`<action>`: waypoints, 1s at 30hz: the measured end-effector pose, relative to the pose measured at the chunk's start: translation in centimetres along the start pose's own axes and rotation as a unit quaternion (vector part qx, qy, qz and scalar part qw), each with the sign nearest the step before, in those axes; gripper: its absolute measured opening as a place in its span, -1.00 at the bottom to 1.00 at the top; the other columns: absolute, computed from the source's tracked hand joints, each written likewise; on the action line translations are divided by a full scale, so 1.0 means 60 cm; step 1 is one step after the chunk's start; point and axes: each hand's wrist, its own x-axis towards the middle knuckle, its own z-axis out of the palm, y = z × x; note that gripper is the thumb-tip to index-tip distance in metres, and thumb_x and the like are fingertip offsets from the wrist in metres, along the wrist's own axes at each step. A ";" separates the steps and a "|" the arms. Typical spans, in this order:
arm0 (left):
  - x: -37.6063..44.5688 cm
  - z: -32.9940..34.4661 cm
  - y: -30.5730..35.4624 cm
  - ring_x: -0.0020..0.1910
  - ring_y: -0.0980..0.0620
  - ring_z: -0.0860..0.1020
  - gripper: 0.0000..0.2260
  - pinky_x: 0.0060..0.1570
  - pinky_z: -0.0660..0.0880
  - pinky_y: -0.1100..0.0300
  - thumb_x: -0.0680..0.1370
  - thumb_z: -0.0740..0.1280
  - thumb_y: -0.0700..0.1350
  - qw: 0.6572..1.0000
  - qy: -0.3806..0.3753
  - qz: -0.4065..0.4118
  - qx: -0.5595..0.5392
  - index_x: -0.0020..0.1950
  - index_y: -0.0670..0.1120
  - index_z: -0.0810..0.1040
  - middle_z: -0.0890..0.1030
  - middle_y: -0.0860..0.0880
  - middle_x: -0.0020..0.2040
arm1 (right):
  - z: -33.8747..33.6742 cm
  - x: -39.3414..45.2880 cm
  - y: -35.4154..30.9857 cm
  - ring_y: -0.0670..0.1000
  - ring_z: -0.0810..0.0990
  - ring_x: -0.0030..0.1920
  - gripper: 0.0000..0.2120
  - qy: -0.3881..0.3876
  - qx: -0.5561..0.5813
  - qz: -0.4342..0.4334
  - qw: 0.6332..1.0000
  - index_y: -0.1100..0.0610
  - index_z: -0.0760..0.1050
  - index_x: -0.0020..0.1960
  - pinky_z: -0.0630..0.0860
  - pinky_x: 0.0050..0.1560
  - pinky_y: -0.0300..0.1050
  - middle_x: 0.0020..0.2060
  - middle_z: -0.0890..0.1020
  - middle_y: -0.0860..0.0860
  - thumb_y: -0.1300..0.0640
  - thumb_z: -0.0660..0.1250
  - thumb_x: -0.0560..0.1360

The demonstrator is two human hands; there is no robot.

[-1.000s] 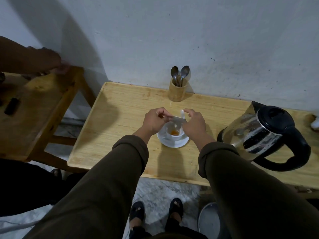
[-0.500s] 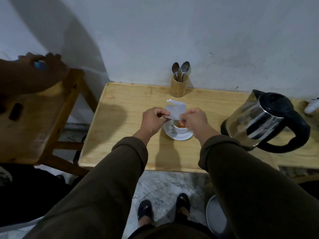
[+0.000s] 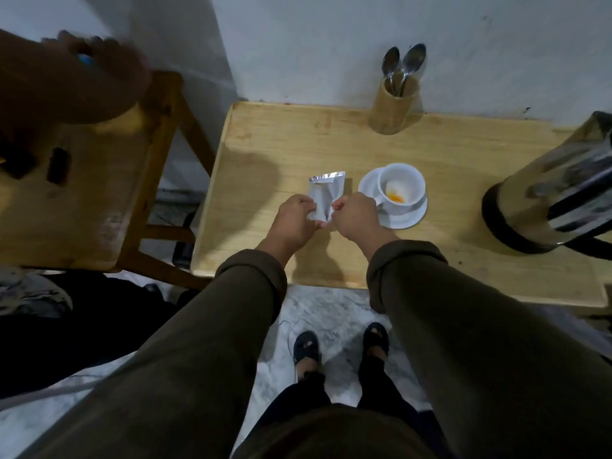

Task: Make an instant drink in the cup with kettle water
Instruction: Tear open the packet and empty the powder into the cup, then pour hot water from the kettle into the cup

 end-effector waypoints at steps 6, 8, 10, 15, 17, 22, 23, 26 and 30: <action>0.012 0.037 -0.018 0.41 -0.06 0.38 -0.45 0.32 0.25 0.29 0.50 0.38 -0.05 0.998 -0.041 -0.050 -0.008 0.42 -0.24 0.37 0.37 -0.13 0.44 | 0.014 0.008 0.012 0.12 0.45 0.33 -0.69 -0.052 -0.078 0.011 0.996 0.24 0.47 0.26 0.38 0.25 -0.09 0.30 0.50 0.15 0.17 0.12 0.60; 0.015 0.041 -0.013 0.45 -0.06 0.32 -0.48 0.38 0.22 0.25 0.53 0.35 -0.04 0.998 -0.048 -0.044 0.004 0.43 -0.23 0.37 0.33 -0.13 0.47 | 0.010 0.009 0.013 0.12 0.50 0.25 -0.76 -0.048 -0.086 0.013 0.995 0.23 0.54 0.03 0.39 0.09 -0.09 0.22 0.56 0.15 0.20 0.11 0.59; 0.017 0.042 -0.008 0.46 -0.06 0.30 -0.50 0.40 0.20 0.24 0.54 0.32 -0.04 0.998 -0.047 -0.041 0.009 0.43 -0.23 0.37 0.31 -0.13 0.48 | 0.003 0.010 0.013 0.11 0.52 0.21 -0.74 -0.047 -0.064 0.020 0.997 0.24 0.57 -0.02 0.37 0.00 -0.11 0.17 0.59 0.13 0.21 0.11 0.57; 0.014 0.042 0.006 0.41 -0.10 0.36 -0.57 0.39 0.25 0.15 0.56 0.28 -0.03 0.998 -0.038 -0.041 0.027 0.39 -0.18 0.44 0.39 -0.13 0.44 | -0.013 0.011 0.013 0.14 0.61 0.13 -0.72 -0.010 0.096 0.059 0.994 0.26 0.61 0.10 0.51 0.16 -0.07 0.07 0.67 0.17 0.23 0.17 0.53; 0.007 0.043 0.017 0.38 -0.13 0.39 -0.60 0.36 0.29 0.11 0.57 0.25 -0.03 0.999 -0.012 -0.037 0.034 0.38 -0.14 0.43 0.40 -0.13 0.43 | -0.025 0.005 0.015 0.11 0.67 0.02 -0.72 0.010 0.126 0.056 0.990 0.28 0.62 0.03 0.54 0.15 -0.05 -0.05 0.72 0.15 0.23 0.16 0.51; -0.022 0.055 0.053 0.39 -0.20 0.30 -0.56 0.29 0.39 -0.08 0.60 0.19 -0.07 0.996 0.042 -0.079 0.018 0.47 -0.13 0.25 0.23 -0.16 0.49 | -0.062 -0.014 0.039 0.11 0.65 0.06 -0.73 0.074 0.179 0.025 0.981 0.19 0.59 0.12 0.52 0.14 -0.14 0.02 0.69 0.12 0.22 0.17 0.53; -0.030 0.062 0.062 0.39 -0.21 0.30 -0.55 0.27 0.39 -0.09 0.60 0.18 -0.08 0.995 0.043 -0.089 0.018 0.47 -0.14 0.23 0.22 -0.17 0.48 | -0.072 -0.018 0.049 0.09 0.61 0.12 -0.72 0.086 0.174 0.018 0.981 0.17 0.57 0.17 0.48 0.12 -0.17 0.09 0.66 0.10 0.22 0.17 0.54; -0.051 0.093 0.091 0.37 -0.23 0.31 -0.52 0.26 0.37 -0.05 0.59 0.19 -0.12 0.991 0.046 -0.121 0.022 0.48 -0.18 0.17 0.22 -0.20 0.46 | -0.106 -0.036 0.089 0.12 0.52 0.26 -0.68 0.137 0.137 -0.007 0.981 0.14 0.52 0.26 0.43 0.20 -0.12 0.26 0.53 0.12 0.21 0.19 0.53; -0.075 0.147 0.149 0.37 -0.25 0.34 -0.52 0.31 0.34 -0.01 0.57 0.20 -0.14 0.981 0.019 -0.195 -0.009 0.44 -0.26 0.17 0.28 -0.26 0.40 | -0.157 -0.073 0.169 0.10 0.37 0.37 -0.60 0.206 0.069 -0.021 0.976 0.09 0.43 0.36 0.36 0.31 -0.04 0.36 0.36 0.10 0.21 0.20 0.52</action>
